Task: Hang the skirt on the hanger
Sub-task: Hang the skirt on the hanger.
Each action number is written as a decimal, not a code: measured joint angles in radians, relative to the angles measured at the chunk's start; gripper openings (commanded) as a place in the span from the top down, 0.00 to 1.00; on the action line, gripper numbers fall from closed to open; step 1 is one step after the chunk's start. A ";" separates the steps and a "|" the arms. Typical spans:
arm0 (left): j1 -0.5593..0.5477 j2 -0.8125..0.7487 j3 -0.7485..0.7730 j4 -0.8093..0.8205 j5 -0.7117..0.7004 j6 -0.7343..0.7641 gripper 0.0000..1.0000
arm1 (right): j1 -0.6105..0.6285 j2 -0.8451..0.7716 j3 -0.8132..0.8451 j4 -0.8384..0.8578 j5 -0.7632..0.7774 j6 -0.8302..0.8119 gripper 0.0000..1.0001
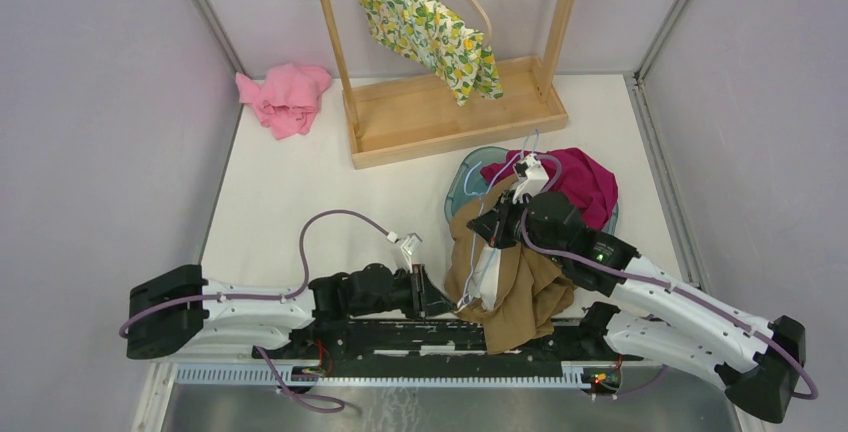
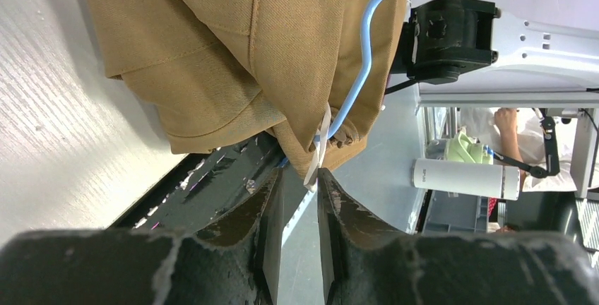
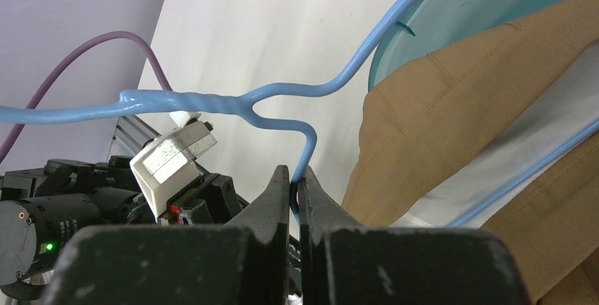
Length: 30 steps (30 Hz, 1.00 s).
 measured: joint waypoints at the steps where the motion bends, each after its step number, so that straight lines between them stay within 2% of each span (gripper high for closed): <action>1: -0.003 0.002 0.000 0.000 -0.003 0.000 0.70 | 0.000 0.000 0.000 0.000 0.000 0.000 0.99; 22: -0.028 0.003 0.021 0.031 -0.038 0.001 0.68 | 0.000 -0.006 -0.004 0.000 0.002 -0.002 0.99; 28: -0.042 0.027 0.034 0.034 -0.045 0.005 0.74 | 0.000 -0.009 -0.004 0.000 0.002 -0.002 0.99; 30: -0.046 0.033 0.035 0.034 -0.048 0.007 0.79 | 0.000 -0.011 -0.004 0.000 0.002 -0.002 0.99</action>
